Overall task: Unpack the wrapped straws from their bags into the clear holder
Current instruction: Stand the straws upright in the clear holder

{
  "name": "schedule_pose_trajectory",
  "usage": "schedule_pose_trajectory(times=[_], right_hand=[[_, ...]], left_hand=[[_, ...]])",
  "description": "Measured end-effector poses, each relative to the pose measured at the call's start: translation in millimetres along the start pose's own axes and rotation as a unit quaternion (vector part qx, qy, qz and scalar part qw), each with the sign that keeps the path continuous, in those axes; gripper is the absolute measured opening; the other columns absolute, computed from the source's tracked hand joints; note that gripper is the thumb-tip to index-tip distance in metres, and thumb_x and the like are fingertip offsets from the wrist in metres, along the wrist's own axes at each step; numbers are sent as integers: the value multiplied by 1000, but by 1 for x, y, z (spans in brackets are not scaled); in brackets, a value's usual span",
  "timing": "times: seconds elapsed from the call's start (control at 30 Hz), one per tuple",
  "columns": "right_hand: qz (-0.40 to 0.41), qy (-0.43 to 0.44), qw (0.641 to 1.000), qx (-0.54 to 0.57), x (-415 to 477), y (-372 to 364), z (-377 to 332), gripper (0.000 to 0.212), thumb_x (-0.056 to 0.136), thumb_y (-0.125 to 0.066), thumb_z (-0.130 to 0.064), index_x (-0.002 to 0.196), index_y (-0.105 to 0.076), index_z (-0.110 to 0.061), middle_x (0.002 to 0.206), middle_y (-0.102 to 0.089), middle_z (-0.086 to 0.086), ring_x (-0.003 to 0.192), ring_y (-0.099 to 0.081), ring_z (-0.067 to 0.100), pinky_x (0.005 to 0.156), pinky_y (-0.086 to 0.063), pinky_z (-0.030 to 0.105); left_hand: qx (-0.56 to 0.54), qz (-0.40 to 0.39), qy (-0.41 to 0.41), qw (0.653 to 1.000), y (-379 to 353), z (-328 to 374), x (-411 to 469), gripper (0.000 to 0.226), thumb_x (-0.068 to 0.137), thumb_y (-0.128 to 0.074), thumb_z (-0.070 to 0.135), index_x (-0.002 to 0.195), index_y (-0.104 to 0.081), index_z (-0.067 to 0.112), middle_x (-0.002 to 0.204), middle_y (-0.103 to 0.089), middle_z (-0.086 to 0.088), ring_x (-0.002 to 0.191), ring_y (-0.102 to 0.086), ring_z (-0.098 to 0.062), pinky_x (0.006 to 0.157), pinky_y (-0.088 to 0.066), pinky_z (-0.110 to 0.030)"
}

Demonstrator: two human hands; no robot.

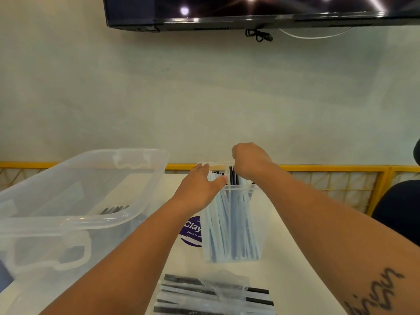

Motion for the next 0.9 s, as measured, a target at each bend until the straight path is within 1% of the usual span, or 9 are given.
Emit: schedule_pose_trajectory(times=[0.07, 0.13, 0.23, 0.33, 0.43, 0.5, 0.67, 0.8, 0.9], right_hand=[[8, 40, 999, 36, 2, 4, -5, 33, 85, -50, 2, 115, -58, -9, 116, -60, 11, 103, -57, 26, 80, -47, 31], [-6, 65, 995, 72, 4, 3, -5, 32, 86, -52, 0, 115, -62, -10, 121, -61, 8, 110, -56, 24, 88, -47, 30], [-42, 75, 992, 92, 3, -6, -2, 26, 87, -54, 1, 105, -69, -9, 114, -66, 8, 104, -60, 21, 83, -46, 25], [-55, 88, 990, 90, 0, -11, -1, 28, 88, -52, 3, 107, -69, -9, 115, -66, 7, 102, -60, 19, 77, -43, 20], [-73, 106, 990, 66, -1, -12, -3, 39, 87, -45, 9, 115, -66, -11, 120, -63, 7, 83, -57, 13, 56, -42, 10], [-71, 116, 990, 48, 0, -14, -4, 44, 86, -43, 11, 117, -64, -11, 125, -61, 8, 90, -58, 17, 62, -42, 16], [-29, 103, 994, 15, 8, -14, 1, 33, 86, -57, -1, 117, -62, -12, 122, -59, 11, 104, -58, 25, 83, -48, 29], [50, 80, 994, 60, 7, 6, 8, 28, 87, -61, -11, 115, -62, -11, 113, -63, 11, 101, -58, 25, 77, -43, 27], [128, 64, 980, 137, -9, 29, 13, 23, 91, -53, -11, 111, -65, -9, 109, -67, 9, 101, -60, 23, 83, -47, 28]], left_hand=[[4, -1, 0, 1000, 0, 0, 0, 69, 93, -43, 48, 149, -20, 16, 158, -12, -1, 145, -11, -17, 115, -15, -32], [4, -1, 0, 1000, -1, -1, 1, 69, 93, -43, 49, 149, -20, 16, 158, -12, -1, 145, -11, -17, 114, -15, -32], [0, 1, 2, 1000, -1, -1, 1, 69, 93, -44, 49, 149, -22, 16, 158, -12, -1, 145, -12, -17, 114, -16, -32], [-1, 1, 0, 1000, -1, -1, 1, 68, 93, -44, 49, 149, -22, 16, 158, -12, -1, 145, -11, -16, 114, -15, -32], [-2, 0, 2, 1000, -1, -1, 0, 67, 93, -44, 48, 149, -23, 16, 158, -12, -1, 145, -12, -17, 114, -15, -32], [-2, -1, 3, 1000, -1, 0, 0, 66, 94, -43, 48, 149, -23, 17, 158, -11, -1, 145, -11, -17, 114, -15, -32], [-24, -3, -1, 1000, 1, 2, -4, 67, 93, -44, 49, 149, -19, 20, 158, -13, 1, 145, -11, -16, 115, -15, -33], [-97, 27, -17, 995, 8, 7, -14, 63, 94, -43, 47, 149, -18, 26, 158, -14, 4, 144, -14, -15, 114, -18, -33], [-120, 56, -34, 991, 12, 10, -24, 60, 95, -43, 44, 148, -21, 28, 157, -16, 7, 144, -14, -12, 114, -17, -32]])
Point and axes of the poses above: each hand's wrist, its own x-axis towards the middle knuckle, its own y-axis out of the back of the hand, z = x × y, the point moved 6 cm from there along x, towards the middle knuckle
